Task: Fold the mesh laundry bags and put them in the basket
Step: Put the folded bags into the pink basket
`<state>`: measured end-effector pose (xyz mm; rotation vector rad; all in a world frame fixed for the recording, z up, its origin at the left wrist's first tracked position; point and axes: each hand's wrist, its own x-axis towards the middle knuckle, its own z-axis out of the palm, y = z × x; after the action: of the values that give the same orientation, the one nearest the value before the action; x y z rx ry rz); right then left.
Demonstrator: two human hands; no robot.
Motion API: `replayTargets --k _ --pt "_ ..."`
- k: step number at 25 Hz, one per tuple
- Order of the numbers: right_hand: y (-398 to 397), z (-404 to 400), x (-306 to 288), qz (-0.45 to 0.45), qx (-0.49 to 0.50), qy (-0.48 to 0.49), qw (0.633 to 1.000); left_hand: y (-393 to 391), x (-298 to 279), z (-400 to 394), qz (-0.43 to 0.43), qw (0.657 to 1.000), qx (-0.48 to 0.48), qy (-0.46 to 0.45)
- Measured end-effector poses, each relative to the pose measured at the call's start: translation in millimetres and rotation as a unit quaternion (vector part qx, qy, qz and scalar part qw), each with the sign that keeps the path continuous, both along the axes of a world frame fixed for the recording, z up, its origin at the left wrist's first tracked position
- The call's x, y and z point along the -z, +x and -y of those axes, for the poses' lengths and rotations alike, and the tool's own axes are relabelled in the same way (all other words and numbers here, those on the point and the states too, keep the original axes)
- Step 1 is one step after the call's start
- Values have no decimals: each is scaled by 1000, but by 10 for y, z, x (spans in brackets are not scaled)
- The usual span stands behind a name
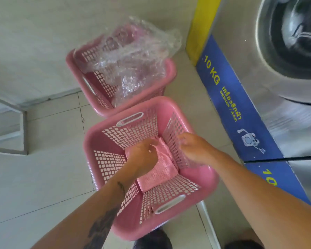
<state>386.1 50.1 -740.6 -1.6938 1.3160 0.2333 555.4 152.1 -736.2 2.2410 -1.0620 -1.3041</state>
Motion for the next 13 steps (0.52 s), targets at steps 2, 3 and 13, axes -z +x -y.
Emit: replayTargets --k 2,3,13 --pt "-212 -5 -702 -1 22 -22 1000 -169 -608 85 -13 998 51 -38" --pt "-363 -23 -1105 -2 37 -30 999 -291 -970 142 -31 995 73 -57" --pt "-2250 -504 -4779 9 181 -273 945 -1711 -4240 838 -82 886 320 -326"
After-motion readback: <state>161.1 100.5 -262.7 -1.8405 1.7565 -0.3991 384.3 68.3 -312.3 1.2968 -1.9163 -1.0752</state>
